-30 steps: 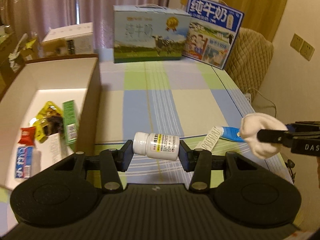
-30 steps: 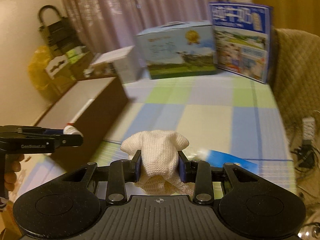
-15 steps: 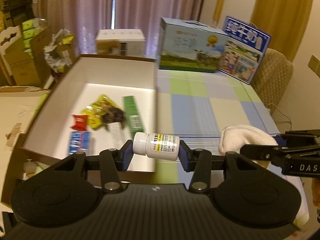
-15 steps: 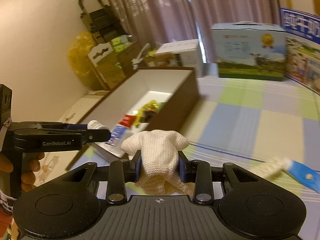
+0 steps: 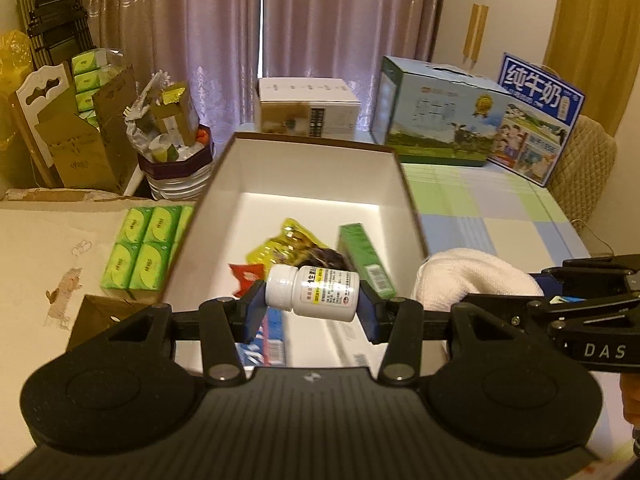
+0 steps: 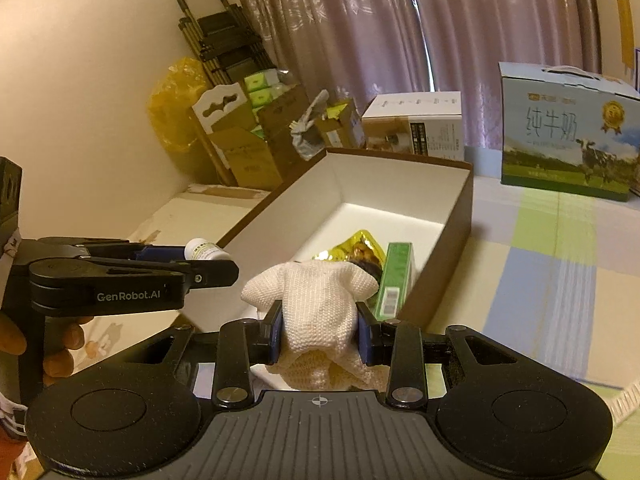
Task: Organize objects
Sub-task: 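Carry pill bottle and white glove toward the brown box, then lower pill bottle with left tool while right tool drops glove into box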
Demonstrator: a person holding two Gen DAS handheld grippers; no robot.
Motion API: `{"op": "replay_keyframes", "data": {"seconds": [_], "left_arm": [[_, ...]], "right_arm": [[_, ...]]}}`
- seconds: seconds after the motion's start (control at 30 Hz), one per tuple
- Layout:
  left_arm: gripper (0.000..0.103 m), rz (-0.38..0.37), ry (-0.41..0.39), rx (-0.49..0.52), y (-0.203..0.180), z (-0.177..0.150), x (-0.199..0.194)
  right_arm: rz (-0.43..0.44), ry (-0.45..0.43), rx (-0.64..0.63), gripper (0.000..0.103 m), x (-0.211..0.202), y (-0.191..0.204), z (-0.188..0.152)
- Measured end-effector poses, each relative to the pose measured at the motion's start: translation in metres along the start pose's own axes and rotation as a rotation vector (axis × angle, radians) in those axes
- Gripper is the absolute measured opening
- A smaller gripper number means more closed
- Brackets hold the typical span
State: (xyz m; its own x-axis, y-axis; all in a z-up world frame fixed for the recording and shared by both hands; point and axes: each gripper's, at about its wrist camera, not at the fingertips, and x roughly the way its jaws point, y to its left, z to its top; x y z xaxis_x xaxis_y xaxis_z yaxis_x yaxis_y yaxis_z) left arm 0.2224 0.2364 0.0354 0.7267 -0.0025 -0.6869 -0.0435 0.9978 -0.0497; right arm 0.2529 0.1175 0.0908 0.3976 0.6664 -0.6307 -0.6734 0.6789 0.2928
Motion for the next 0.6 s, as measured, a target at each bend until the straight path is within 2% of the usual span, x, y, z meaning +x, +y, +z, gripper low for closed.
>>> {"op": "replay_keyframes", "data": {"seconds": [0.27, 0.6], "left_arm": [[0.043, -0.017, 0.021, 0.036, 0.021, 0.026, 0.042], [0.043, -0.048, 0.057, 0.082, 0.030, 0.067, 0.113]], "right_arm": [[-0.073, 0.005, 0.009, 0.032, 0.045, -0.005, 0.032], [-0.154, 0.007, 0.059, 0.032, 0.097, -0.037, 0.078]]}}
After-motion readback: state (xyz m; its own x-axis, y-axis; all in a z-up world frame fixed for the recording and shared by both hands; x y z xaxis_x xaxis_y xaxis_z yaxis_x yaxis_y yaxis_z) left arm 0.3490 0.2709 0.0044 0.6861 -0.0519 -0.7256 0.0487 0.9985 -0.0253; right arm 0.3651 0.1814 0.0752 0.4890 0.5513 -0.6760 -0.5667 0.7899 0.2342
